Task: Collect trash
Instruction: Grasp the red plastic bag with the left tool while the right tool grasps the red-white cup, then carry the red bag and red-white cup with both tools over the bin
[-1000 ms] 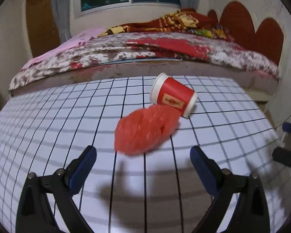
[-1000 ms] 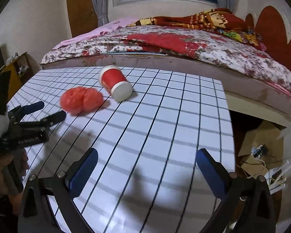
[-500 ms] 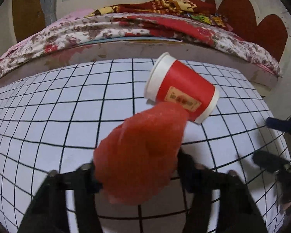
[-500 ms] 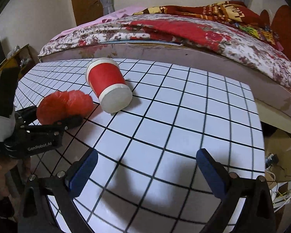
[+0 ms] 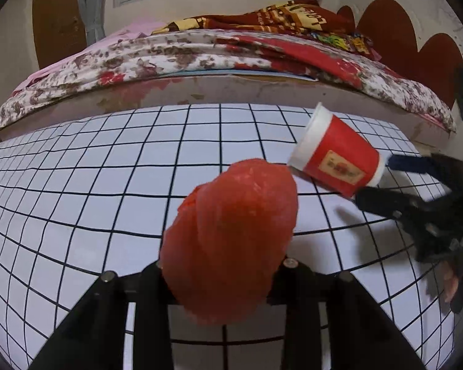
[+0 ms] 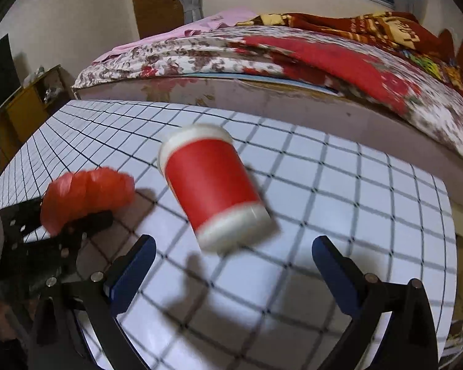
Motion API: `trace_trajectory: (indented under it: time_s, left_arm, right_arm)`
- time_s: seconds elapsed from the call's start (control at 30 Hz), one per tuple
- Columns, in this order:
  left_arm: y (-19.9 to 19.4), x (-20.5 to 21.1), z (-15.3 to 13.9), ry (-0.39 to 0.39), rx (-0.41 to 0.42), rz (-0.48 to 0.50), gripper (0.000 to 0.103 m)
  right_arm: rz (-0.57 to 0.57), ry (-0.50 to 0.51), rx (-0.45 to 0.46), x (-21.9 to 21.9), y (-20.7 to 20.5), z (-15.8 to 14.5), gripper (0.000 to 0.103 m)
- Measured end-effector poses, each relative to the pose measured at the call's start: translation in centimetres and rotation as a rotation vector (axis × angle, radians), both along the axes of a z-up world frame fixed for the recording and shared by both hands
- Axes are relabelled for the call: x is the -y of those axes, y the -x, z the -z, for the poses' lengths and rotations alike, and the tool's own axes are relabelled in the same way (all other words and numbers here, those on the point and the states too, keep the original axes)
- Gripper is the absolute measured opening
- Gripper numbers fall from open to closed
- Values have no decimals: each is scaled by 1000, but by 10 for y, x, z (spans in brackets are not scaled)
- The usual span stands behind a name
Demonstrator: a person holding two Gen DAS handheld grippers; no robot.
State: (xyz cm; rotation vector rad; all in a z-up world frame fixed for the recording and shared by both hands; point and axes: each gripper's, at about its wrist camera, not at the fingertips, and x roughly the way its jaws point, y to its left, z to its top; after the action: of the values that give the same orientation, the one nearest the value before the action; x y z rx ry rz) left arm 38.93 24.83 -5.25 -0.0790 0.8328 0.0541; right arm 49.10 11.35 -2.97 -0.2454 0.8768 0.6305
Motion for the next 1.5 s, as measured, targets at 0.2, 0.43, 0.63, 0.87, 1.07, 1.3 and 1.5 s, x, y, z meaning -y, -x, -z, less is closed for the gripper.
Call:
trace_trajectory:
  time_s: [0.2, 0.43, 0.63, 0.87, 1.07, 1.3, 1.5]
  left_arm:
    - [-1, -1, 0, 15, 6, -3, 34]
    - [13, 5, -4, 17, 5, 10, 32]
    - [41, 22, -16, 9, 29, 30, 32]
    - [72, 46, -20, 4, 30, 61, 32]
    - [97, 62, -36, 10, 60, 72, 32]
    - [131, 88, -51, 20, 90, 96, 32]
    - [166, 114, -65, 42, 125, 134, 32]
  right_arm:
    - [-37, 62, 5, -28, -13, 6, 66]
    - [-15, 0, 19, -8, 18, -9, 55]
    - [8, -47, 34, 24, 61, -25, 54]
    - [27, -57, 96, 55, 109, -41, 53]
    - [52, -61, 141, 89, 148, -63, 53]
    - [88, -81, 161, 127, 194, -78, 53]
    - [131, -106, 180, 166, 238, -93, 53]
